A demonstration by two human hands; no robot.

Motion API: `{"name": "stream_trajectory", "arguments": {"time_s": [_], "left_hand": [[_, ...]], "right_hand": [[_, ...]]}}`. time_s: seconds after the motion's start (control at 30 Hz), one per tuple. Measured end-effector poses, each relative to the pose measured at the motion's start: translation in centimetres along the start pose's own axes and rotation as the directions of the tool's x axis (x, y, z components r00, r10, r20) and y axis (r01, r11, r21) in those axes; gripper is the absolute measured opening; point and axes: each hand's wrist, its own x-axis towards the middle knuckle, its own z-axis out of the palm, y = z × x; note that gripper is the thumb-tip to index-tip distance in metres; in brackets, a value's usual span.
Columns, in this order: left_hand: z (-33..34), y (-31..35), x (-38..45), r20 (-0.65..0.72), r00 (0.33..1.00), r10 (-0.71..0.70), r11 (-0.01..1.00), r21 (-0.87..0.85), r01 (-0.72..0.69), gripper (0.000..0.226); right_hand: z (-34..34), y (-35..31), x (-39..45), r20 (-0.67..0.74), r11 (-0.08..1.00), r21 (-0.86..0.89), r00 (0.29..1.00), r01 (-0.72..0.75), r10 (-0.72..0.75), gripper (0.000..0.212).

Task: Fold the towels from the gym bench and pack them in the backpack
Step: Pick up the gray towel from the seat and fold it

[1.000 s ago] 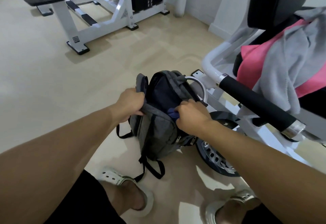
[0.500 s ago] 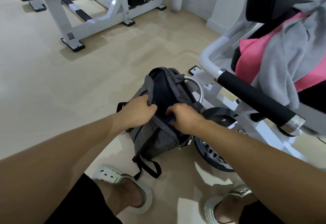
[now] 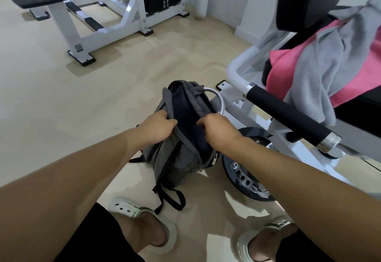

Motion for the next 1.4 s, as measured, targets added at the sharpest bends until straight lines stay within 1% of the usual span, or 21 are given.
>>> {"name": "stream_trajectory", "arguments": {"time_s": [0.1,0.17,0.23,0.3,0.4,0.47,0.57,0.63,0.73,0.83,0.9,0.97,1.03,1.07,1.13,1.17,1.2,1.23,1.3,1.37,1.4], "left_hand": [[-0.3,1.4,-0.1,-0.022,0.999,0.032,0.999,0.013,-0.032,0.029],[-0.5,2.3,-0.4,-0.07,0.996,0.053,0.998,0.034,-0.051,0.035],[-0.5,3.2,-0.6,-0.119,0.989,0.091,0.995,0.046,-0.086,0.038],[-0.4,4.2,-0.9,-0.2,0.969,0.148,0.988,-0.015,-0.154,0.039],[-0.2,6.1,-1.5,-0.327,0.91,0.253,0.93,-0.176,-0.322,0.028],[0.1,7.7,-2.1,-0.37,0.867,0.335,0.868,-0.236,-0.437,0.025],[0.8,10.7,-3.2,-0.419,0.779,0.467,0.804,-0.165,-0.571,0.026],[1.6,12.9,-4.0,-0.42,0.707,0.569,0.745,-0.101,-0.659,0.023],[3.3,15.6,-4.4,-0.363,0.61,0.705,0.656,0.005,-0.755,0.02],[5.0,17.6,-4.4,-0.285,0.563,0.776,0.608,0.096,-0.789,0.022],[5.8,18.7,-4.3,-0.245,0.556,0.794,0.596,0.131,-0.792,0.025],[6.4,19.4,-4.4,-0.204,0.61,0.766,0.634,0.083,-0.769,0.029],[6.6,19.9,-4.5,-0.171,0.675,0.717,0.688,0.02,-0.726,0.03],[6.6,20.1,-4.5,-0.172,0.689,0.705,0.7,0.008,-0.714,0.03],[6.5,20.5,-4.3,-0.195,0.686,0.701,0.698,-0.006,-0.716,0.032],[6.4,20.7,-4.2,-0.199,0.685,0.701,0.693,-0.036,-0.72,0.035],[6.3,20.8,-4.0,-0.207,0.688,0.695,0.688,-0.086,-0.72,0.037],[6.1,20.8,-3.9,-0.222,0.696,0.683,0.687,-0.128,-0.715,0.038],[5.6,21.1,-4.1,-0.274,0.718,0.64,0.691,-0.206,-0.693,0.038],[4.9,21.4,-4.7,-0.355,0.736,0.577,0.65,-0.347,-0.676,0.039],[4.5,21.5,-4.8,-0.357,0.75,0.557,0.635,-0.399,-0.661,0.04]], "right_hand": [[-1.5,-0.6,-1.2,-0.088,0.999,-0.016,0.995,0.049,-0.05,0.034],[-2.6,-1.3,-2.4,-0.101,0.992,-0.074,0.989,0.101,-0.108,0.029],[-3.8,-2.4,-4.1,-0.122,0.977,-0.166,0.98,0.136,-0.157,0.031],[-5.7,-3.7,-6.2,-0.178,0.958,-0.238,0.962,0.162,-0.207,0.039],[-9.6,-4.9,-9.6,-0.338,0.957,-0.2,0.903,0.208,-0.267,0.045],[-12.5,-4.0,-10.8,-0.437,0.977,-0.127,0.874,0.173,-0.211,0.049],[-15.2,-0.2,-11.5,-0.593,0.995,0.044,0.804,0.09,-0.046,0.043],[-15.8,2.5,-11.9,-0.66,0.996,0.081,0.747,-0.034,0.079,0.042],[-15.9,5.8,-12.3,-0.654,0.982,0.083,0.734,-0.17,0.183,0.04],[-16.0,7.8,-12.4,-0.649,0.955,0.11,0.708,-0.274,0.278,0.046],[-15.9,8.4,-12.2,-0.659,0.95,0.145,0.689,-0.278,0.302,0.035],[-15.9,8.4,-12.2,-0.665,0.952,0.171,0.684,-0.252,0.3,0.021],[-16.2,8.3,-12.4,-0.699,0.948,0.256,0.642,-0.187,0.316,0.017],[-16.5,8.0,-12.7,-0.725,0.93,0.355,0.6,-0.096,0.339,0.016],[-17.3,6.8,-14.0,-0.791,0.841,0.504,0.496,0.195,0.359,0.015],[-17.6,6.1,-14.6,-0.831,0.811,0.488,0.454,0.322,0.32,0.015],[-17.7,5.5,-15.2,-0.862,0.802,0.435,0.448,0.41,0.238,0.015],[-17.5,5.2,-15.5,-0.87,0.791,0.384,0.473,0.477,0.137,0.014],[-16.5,5.5,-15.4,-0.799,0.736,0.396,0.601,0.55,-0.018,0.013],[-16.1,6.3,-15.0,-0.664,0.692,0.504,0.744,0.517,-0.072,0.011],[-16.1,6.8,-15.0,-0.613,0.674,0.552,0.787,0.491,-0.072,0.013]]}}
